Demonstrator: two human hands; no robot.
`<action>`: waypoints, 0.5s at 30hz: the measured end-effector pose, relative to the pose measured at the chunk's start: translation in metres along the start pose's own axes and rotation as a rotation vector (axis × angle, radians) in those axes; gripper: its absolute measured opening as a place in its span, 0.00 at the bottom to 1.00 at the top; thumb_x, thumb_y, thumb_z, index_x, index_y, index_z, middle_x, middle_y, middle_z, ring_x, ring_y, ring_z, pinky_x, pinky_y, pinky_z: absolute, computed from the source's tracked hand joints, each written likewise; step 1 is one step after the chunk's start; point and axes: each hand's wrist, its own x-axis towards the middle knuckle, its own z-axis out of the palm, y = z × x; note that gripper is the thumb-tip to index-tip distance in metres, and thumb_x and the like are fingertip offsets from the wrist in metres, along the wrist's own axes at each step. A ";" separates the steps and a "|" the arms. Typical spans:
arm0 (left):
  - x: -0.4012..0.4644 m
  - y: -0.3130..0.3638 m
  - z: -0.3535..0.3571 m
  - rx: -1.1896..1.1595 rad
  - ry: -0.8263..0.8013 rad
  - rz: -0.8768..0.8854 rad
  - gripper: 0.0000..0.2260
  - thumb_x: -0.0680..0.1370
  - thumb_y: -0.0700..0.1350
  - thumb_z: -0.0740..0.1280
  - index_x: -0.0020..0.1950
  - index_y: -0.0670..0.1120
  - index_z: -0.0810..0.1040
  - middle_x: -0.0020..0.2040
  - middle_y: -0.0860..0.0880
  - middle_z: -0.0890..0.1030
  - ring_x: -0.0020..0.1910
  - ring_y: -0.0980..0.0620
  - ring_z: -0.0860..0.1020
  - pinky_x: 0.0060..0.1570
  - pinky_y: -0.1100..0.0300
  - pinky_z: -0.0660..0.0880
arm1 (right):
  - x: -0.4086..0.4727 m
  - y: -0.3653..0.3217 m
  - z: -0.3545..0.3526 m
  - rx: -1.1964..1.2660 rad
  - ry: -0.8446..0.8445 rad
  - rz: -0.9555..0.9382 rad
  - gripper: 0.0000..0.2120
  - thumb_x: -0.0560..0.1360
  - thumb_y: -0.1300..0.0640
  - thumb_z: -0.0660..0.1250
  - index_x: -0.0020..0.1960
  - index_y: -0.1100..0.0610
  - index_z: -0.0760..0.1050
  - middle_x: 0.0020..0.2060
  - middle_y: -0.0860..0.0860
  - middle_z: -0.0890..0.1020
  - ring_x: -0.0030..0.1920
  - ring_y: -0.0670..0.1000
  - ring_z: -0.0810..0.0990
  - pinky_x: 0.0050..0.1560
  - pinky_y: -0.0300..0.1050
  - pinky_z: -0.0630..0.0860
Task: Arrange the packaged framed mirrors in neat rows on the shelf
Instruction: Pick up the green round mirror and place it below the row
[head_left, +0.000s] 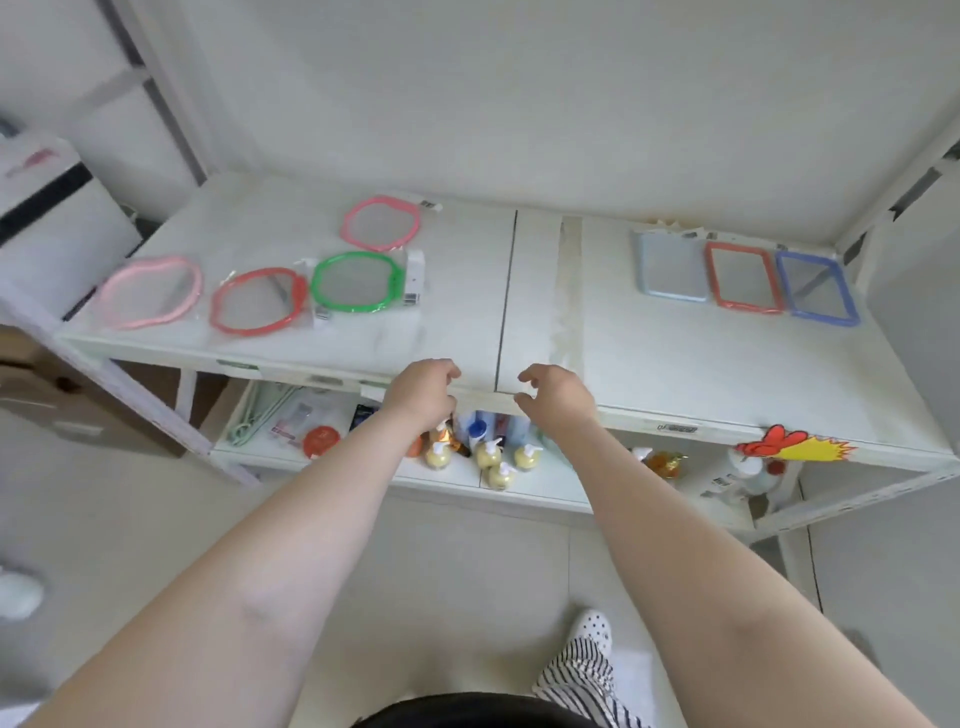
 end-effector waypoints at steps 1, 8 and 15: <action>-0.008 -0.017 -0.009 -0.001 0.015 -0.017 0.20 0.73 0.39 0.66 0.65 0.48 0.75 0.63 0.49 0.79 0.62 0.48 0.76 0.60 0.56 0.74 | -0.005 -0.016 0.010 0.008 -0.009 -0.010 0.16 0.76 0.54 0.65 0.64 0.50 0.75 0.60 0.50 0.79 0.60 0.53 0.77 0.55 0.45 0.75; -0.029 -0.099 -0.064 -0.052 0.099 -0.088 0.19 0.73 0.38 0.66 0.64 0.47 0.76 0.61 0.47 0.80 0.61 0.46 0.77 0.61 0.54 0.73 | -0.015 -0.108 0.052 -0.023 -0.056 -0.071 0.18 0.76 0.57 0.64 0.65 0.49 0.74 0.60 0.50 0.79 0.58 0.53 0.78 0.52 0.45 0.76; 0.005 -0.144 -0.092 -0.083 0.123 -0.122 0.21 0.74 0.38 0.66 0.67 0.47 0.74 0.63 0.47 0.78 0.63 0.47 0.75 0.62 0.53 0.72 | 0.026 -0.164 0.080 -0.055 -0.083 -0.112 0.17 0.76 0.58 0.63 0.64 0.48 0.74 0.59 0.48 0.79 0.51 0.51 0.79 0.46 0.42 0.73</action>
